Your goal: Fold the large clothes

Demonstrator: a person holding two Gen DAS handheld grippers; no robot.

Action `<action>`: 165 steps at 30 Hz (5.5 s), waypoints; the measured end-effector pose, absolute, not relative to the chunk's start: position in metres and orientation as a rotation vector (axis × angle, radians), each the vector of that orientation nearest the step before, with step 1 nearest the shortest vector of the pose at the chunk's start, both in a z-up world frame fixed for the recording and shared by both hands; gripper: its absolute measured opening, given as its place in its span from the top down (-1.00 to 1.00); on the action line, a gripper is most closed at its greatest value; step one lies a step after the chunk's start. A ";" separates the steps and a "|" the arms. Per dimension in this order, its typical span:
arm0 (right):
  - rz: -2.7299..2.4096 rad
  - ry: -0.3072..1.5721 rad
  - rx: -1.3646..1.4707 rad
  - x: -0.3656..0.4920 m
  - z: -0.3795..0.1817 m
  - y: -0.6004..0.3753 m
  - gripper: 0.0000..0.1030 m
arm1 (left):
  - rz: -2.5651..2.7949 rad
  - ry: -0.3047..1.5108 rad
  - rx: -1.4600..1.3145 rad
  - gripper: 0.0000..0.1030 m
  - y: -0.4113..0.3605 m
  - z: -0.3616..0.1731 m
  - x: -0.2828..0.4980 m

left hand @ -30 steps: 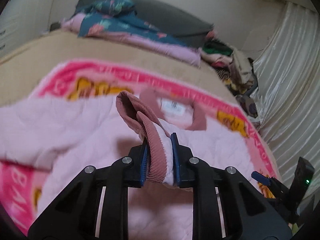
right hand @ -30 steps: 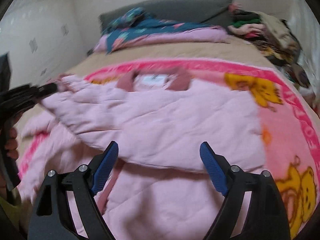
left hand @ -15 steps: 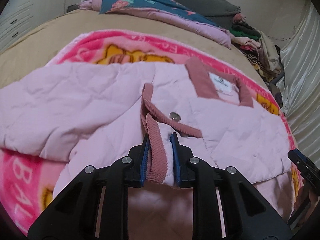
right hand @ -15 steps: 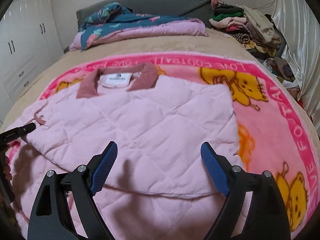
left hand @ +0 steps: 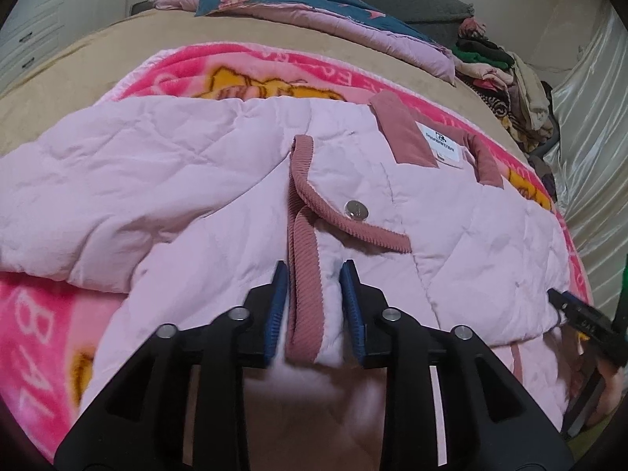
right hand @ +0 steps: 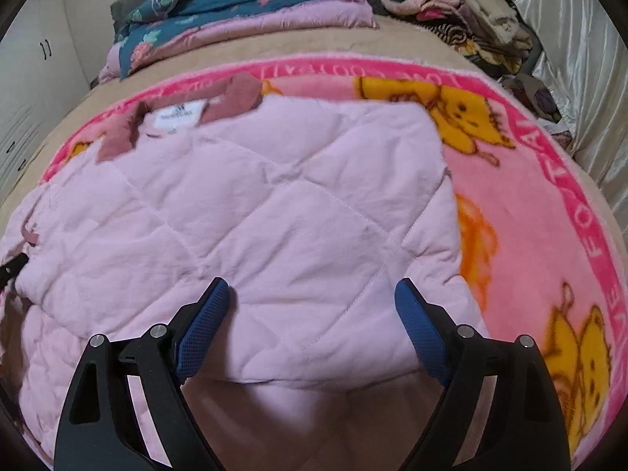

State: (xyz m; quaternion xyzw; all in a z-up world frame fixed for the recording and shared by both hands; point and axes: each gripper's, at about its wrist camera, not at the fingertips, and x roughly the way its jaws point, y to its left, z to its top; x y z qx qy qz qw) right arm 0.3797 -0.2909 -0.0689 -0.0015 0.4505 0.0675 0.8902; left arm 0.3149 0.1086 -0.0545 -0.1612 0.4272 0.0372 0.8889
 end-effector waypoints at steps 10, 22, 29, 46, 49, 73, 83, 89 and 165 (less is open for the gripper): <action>0.232 0.809 0.029 0.333 -0.033 -0.259 -0.89 | 0.154 0.830 -0.327 -0.66 0.126 -0.026 0.282; 0.366 0.748 -0.025 0.302 0.001 -0.187 -0.90 | 0.274 0.812 -0.387 -0.82 0.173 -0.013 0.245; 0.430 0.738 -0.066 0.292 0.008 -0.144 -0.91 | 0.347 0.789 -0.404 -0.82 0.205 -0.011 0.222; 0.571 0.760 -0.148 0.286 0.007 -0.032 -0.91 | 0.478 0.772 -0.478 -0.82 0.295 -0.024 0.185; 0.599 0.768 -0.165 0.285 0.005 -0.009 -0.91 | 0.489 0.778 -0.500 -0.82 0.305 -0.030 0.182; 0.743 0.783 -0.255 0.275 -0.015 0.103 -0.91 | 0.661 0.708 -0.728 -0.82 0.408 -0.070 0.168; 0.685 0.790 -0.231 0.287 -0.013 0.067 -0.91 | 0.704 0.631 -0.885 -0.82 0.456 -0.091 0.171; 0.635 0.809 -0.222 0.290 -0.019 0.042 -0.91 | 0.741 0.567 -0.889 0.11 0.473 -0.094 0.165; 0.278 0.648 0.168 0.215 0.025 -0.310 -0.91 | 0.002 0.509 -0.136 0.80 0.013 0.125 0.248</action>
